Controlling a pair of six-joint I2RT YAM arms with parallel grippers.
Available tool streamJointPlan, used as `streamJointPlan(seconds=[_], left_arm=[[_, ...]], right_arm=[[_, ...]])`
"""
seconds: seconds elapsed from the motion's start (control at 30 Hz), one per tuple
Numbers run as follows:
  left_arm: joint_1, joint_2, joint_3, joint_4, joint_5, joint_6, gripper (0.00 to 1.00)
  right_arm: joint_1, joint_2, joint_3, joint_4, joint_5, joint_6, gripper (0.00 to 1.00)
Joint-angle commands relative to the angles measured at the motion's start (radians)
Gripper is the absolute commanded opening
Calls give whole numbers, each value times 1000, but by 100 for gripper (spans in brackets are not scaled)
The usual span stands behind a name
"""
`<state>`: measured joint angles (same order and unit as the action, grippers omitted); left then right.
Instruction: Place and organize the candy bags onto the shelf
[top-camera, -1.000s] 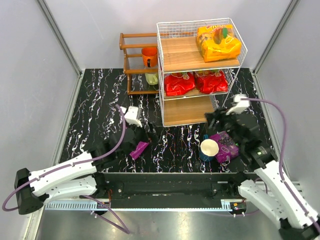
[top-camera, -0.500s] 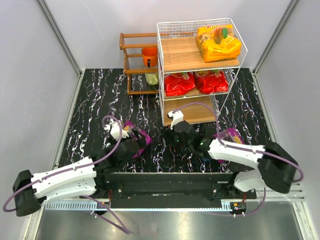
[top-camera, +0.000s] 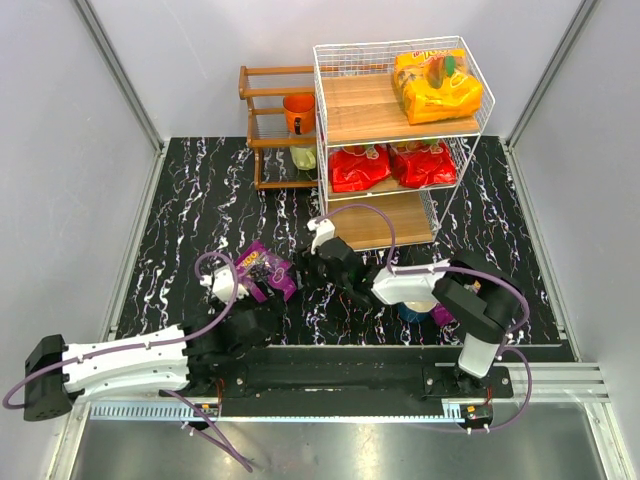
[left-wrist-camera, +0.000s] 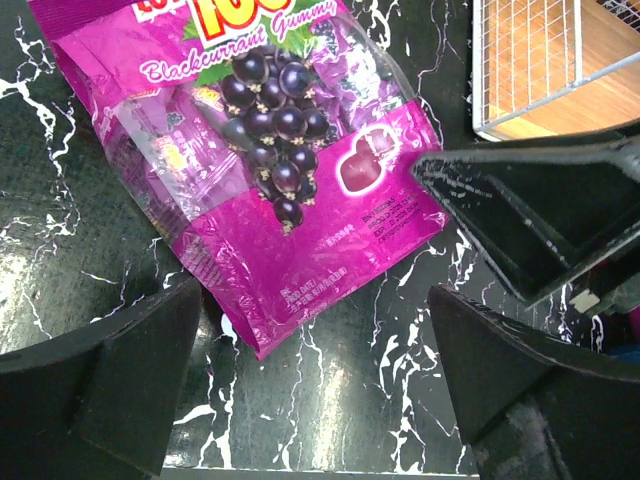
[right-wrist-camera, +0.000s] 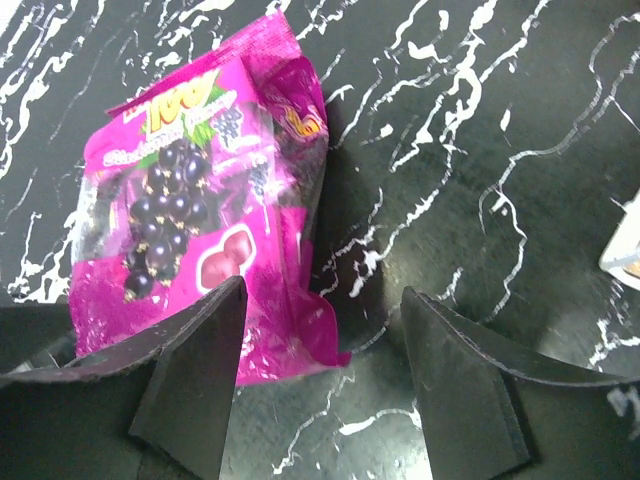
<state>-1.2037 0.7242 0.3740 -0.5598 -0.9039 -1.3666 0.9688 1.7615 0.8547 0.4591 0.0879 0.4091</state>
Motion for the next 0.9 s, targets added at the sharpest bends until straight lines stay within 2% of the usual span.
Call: streamJointPlan(seconds=[0.0, 0.13, 0.23, 0.3, 0.4, 0.43, 0.53, 0.63, 0.87], left_arm=[[-25, 23, -24, -2, -76, -97, 99], [-30, 43, -50, 17, -82, -123, 99], [-31, 52, -72, 49, -84, -124, 99], [-31, 60, -79, 66, -84, -132, 99], [-31, 66, -98, 80, -93, -150, 99], [-31, 64, -101, 86, -99, -150, 99], [-30, 57, -110, 113, -115, -144, 99], [-30, 57, -115, 152, -130, -121, 99], [-30, 110, -116, 212, -142, -127, 97]], right_arm=[[2, 44, 72, 102, -23, 8, 71], [-2, 82, 99, 105, -60, 22, 65], [-10, 95, 104, 110, -85, 33, 50], [-9, 99, 109, 105, -141, 34, 45], [-10, 99, 110, 76, -169, 57, 26], [-10, 96, 107, 73, -180, 59, 17], [-10, 72, 73, 79, -172, 79, 3], [-10, 29, 24, 79, -136, 94, 0], [-10, -65, -63, 56, -99, 108, 0]])
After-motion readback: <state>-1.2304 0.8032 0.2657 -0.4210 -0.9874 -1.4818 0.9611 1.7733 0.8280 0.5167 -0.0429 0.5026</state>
